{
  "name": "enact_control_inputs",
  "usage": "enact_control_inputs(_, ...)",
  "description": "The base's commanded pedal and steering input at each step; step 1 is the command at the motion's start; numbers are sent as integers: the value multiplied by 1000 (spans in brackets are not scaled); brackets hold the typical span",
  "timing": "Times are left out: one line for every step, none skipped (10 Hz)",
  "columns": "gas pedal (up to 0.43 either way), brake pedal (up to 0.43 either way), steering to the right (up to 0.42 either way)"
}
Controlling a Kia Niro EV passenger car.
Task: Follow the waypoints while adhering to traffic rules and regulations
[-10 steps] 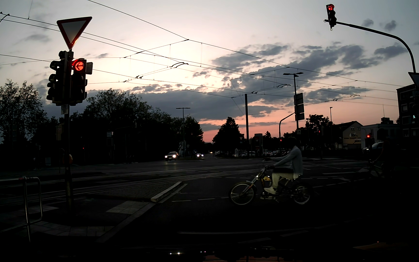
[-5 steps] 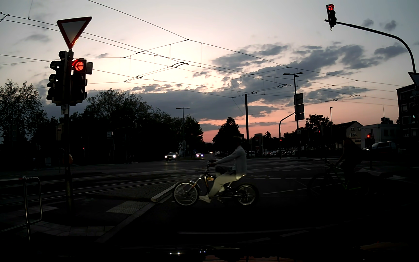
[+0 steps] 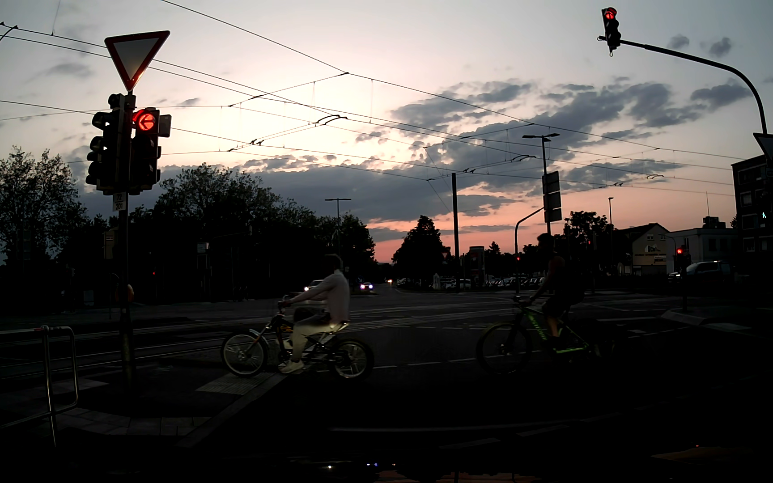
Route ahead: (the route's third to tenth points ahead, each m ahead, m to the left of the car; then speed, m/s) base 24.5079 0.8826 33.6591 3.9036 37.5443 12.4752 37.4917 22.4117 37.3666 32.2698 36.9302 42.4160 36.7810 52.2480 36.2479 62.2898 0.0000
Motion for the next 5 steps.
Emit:
enact_control_inputs(0,244,27)
enact_control_inputs(0,244,27)
enact_control_inputs(0,244,26)
enact_control_inputs(0,244,26)
enact_control_inputs(0,244,27)
